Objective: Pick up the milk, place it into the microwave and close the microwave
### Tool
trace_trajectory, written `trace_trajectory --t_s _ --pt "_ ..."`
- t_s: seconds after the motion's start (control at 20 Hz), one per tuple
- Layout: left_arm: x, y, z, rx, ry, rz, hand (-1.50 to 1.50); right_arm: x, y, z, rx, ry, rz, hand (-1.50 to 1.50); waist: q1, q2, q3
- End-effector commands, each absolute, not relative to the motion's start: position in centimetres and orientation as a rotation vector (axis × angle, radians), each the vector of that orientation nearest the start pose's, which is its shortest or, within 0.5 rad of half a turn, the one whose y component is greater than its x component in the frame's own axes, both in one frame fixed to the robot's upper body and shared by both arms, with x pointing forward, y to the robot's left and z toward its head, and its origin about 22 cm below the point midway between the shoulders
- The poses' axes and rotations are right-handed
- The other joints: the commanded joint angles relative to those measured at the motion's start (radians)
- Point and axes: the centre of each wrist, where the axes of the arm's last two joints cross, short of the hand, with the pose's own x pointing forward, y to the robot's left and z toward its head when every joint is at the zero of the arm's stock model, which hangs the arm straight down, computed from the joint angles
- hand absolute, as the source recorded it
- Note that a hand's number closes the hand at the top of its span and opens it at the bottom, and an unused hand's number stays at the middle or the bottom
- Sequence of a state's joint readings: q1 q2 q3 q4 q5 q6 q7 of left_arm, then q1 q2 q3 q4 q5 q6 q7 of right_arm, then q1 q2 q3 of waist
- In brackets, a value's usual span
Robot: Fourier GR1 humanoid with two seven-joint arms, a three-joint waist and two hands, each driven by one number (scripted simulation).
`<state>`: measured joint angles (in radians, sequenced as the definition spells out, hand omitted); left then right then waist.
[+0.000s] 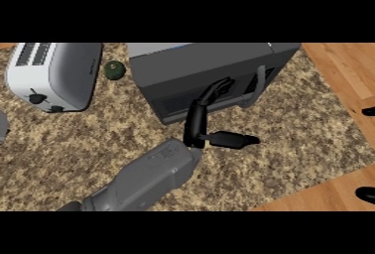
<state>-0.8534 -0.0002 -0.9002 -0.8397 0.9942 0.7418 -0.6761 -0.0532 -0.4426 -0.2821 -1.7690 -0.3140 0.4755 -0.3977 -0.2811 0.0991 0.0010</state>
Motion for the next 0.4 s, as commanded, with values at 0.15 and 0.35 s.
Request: trace_trajectory --t_s 0.15,0.35 --pt "34.2 1.0 2.3 -0.094 -1.839 0.006 -1.5 24.8 -37.3 12.4 0.235 -2.206 0.391 -1.5 -0.014 0.005 -0.002" --pt "34.1 0.9 2.4 -0.104 -1.852 0.013 -1.5 25.3 -37.9 12.4 0.257 -2.189 0.374 -1.5 -0.019 0.009 -0.001"
